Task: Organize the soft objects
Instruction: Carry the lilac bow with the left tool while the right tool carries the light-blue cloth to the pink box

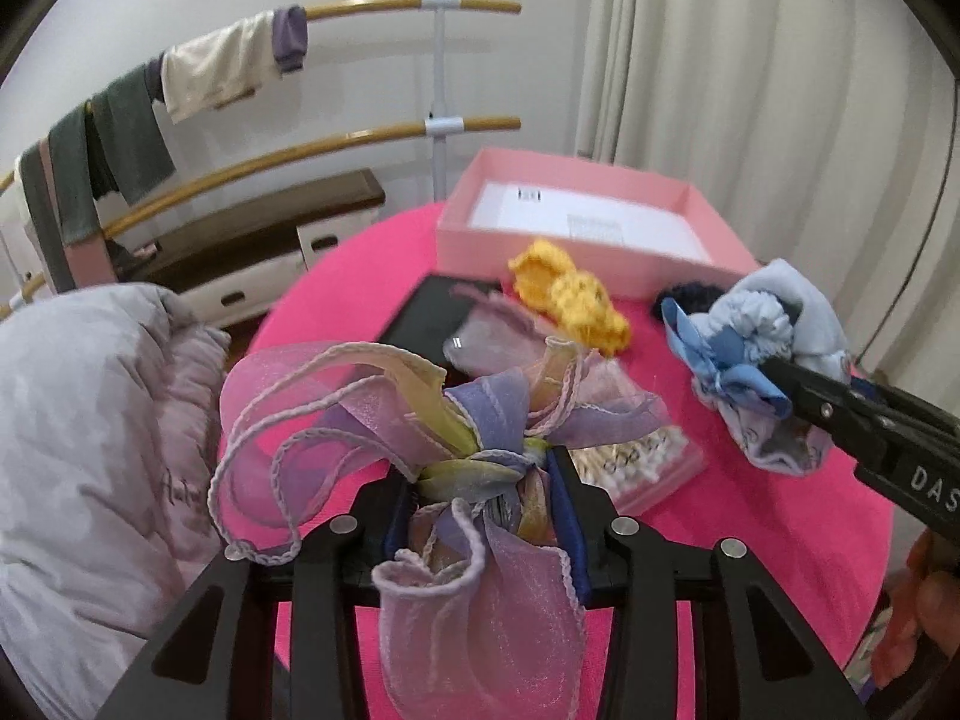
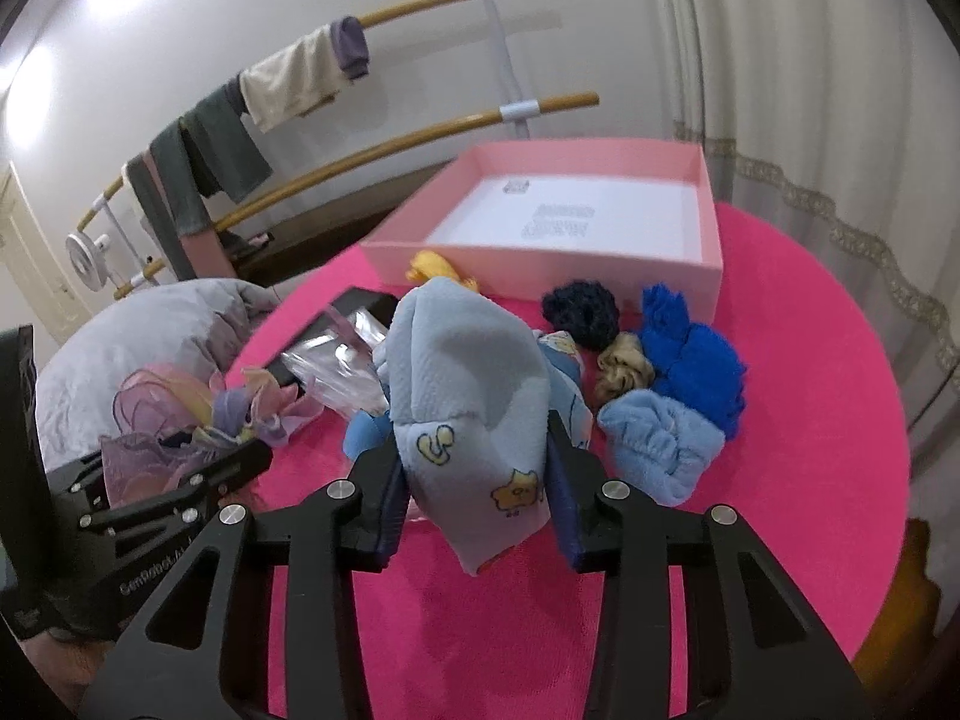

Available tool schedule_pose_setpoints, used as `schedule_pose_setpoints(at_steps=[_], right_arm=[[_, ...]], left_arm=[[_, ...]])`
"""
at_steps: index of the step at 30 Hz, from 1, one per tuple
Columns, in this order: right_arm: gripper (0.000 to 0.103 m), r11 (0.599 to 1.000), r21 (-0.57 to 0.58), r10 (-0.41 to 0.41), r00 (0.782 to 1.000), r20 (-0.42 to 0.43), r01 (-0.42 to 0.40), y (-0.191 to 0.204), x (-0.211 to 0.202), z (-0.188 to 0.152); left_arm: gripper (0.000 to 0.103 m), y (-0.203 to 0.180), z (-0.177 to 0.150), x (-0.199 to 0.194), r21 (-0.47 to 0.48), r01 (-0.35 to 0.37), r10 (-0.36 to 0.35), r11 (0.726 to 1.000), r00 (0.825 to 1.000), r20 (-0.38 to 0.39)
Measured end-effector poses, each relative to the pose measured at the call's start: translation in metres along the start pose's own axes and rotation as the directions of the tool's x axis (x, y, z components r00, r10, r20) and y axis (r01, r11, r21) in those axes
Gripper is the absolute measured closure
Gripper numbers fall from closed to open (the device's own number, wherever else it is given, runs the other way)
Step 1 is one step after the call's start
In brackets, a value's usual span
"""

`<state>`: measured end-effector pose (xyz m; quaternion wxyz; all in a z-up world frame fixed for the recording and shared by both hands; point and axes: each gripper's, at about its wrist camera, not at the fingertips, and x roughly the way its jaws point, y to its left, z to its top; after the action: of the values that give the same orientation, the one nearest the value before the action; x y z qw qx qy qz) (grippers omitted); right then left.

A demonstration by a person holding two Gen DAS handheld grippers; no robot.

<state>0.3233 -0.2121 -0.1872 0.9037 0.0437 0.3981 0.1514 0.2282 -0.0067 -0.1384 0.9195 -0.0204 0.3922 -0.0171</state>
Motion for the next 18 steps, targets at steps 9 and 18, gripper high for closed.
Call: schedule_pose_setpoints(at_steps=[9, 18], right_arm=[[0.066, 0.999, -0.001, 0.036, 0.996, 0.081, -0.036, 0.007, -0.037, 0.016], [0.066, 1.0, -0.021, 0.005, 0.989, 0.149, -0.002, 0.006, -0.051, 0.05]], left_arm=[[0.065, -0.004, 0.019, -0.036, 0.016, 0.014, -0.015, 1.0, 0.998, 0.06], [0.063, -0.014, 0.056, -0.04, 0.031, 0.024, -0.028, 0.999, 0.993, 0.114]])
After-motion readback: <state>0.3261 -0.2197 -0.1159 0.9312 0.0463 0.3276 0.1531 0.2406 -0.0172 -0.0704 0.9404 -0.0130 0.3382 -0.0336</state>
